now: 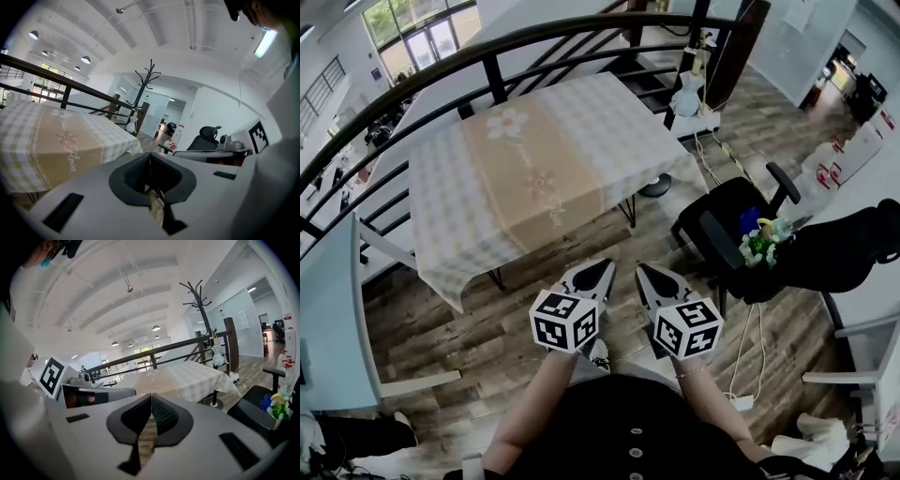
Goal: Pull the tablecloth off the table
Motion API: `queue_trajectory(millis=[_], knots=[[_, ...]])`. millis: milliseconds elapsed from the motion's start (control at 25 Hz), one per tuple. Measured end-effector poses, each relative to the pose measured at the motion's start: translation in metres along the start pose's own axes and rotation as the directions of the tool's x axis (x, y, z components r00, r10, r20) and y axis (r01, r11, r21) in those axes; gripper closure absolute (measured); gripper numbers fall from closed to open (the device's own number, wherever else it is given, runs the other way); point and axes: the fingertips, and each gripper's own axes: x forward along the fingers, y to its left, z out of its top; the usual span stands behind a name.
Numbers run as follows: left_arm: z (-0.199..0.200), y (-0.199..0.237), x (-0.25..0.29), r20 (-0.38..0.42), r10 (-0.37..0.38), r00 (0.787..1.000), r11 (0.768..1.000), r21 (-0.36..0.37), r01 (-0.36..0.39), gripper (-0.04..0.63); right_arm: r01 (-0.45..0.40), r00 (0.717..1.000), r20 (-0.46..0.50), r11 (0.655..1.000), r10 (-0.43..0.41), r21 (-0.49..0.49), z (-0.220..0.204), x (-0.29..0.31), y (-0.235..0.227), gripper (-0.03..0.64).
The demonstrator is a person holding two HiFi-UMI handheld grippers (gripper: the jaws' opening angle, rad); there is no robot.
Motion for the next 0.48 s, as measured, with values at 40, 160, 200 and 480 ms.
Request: queue_trajectory(millis=[40,160,200,480], knots=[[0.003,0.005,0.003,0.003,-0.004,1.000,1.000,-0.004,0.004,0.575,-0.001,1.000,-0.003,1.000,0.001,0.006,0.002,0.007,0.000,0.589],[0.007,0.018,0.011,0.008,-0.017,1.000,0.999,-0.050,0.018,0.575,-0.009,1.000,-0.010,1.000,0.009,0.022,0.007,0.024,0.000,0.589],[0.006,0.021,0.014,0.002,-0.017,1.000,0.998,-0.064,0.017,0.575,-0.011,1.000,-0.014,1.000,0.011,0.022,0.008,0.028,-0.001,0.589],[0.002,0.048,0.026,-0.034,0.011,0.999,0.994,-0.106,-0.014,0.575,-0.010,0.999,-0.041,0.998,0.013,0.054,0.008,0.049,-0.014,0.589]])
